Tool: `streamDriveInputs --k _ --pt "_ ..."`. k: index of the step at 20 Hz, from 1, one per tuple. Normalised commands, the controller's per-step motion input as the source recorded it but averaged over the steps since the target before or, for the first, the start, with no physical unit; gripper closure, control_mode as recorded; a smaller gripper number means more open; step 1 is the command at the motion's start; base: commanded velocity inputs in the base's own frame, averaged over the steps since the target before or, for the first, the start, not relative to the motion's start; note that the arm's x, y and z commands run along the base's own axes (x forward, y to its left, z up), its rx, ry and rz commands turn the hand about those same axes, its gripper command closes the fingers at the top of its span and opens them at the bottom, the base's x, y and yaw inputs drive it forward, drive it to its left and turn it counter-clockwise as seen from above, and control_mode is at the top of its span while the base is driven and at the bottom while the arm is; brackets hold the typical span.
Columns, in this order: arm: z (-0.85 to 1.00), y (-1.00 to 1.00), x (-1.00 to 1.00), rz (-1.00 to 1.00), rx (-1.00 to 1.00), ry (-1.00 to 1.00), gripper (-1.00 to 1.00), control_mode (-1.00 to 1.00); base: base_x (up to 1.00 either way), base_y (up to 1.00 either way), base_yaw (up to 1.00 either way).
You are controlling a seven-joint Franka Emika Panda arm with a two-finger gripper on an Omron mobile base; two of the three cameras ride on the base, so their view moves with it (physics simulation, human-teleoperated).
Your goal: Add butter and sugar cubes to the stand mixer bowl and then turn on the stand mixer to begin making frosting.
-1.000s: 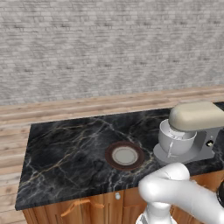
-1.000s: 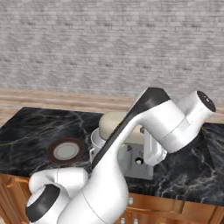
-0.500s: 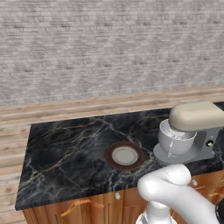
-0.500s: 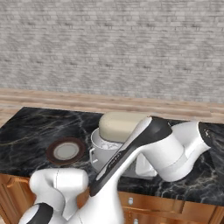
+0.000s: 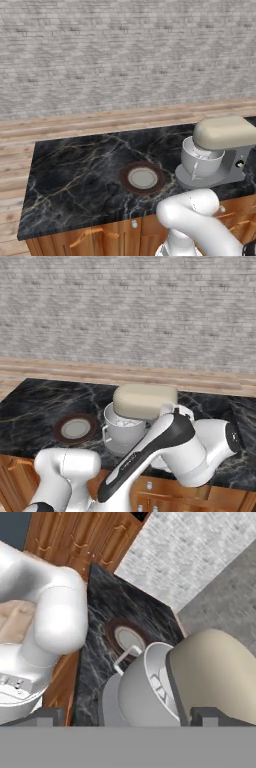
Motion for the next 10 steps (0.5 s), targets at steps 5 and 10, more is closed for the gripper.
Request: streamDriveInputs --k 5,10 --pt "-0.37 0.02 -0.11 -0.1 0.0 -0.13 -1.0 -1.0 0.0 0.0 0.0" --pt "-0.32 0.01 0.0 -0.11 0.0 -0.06 -1.0 -1.0 0.0 0.0 0.0"
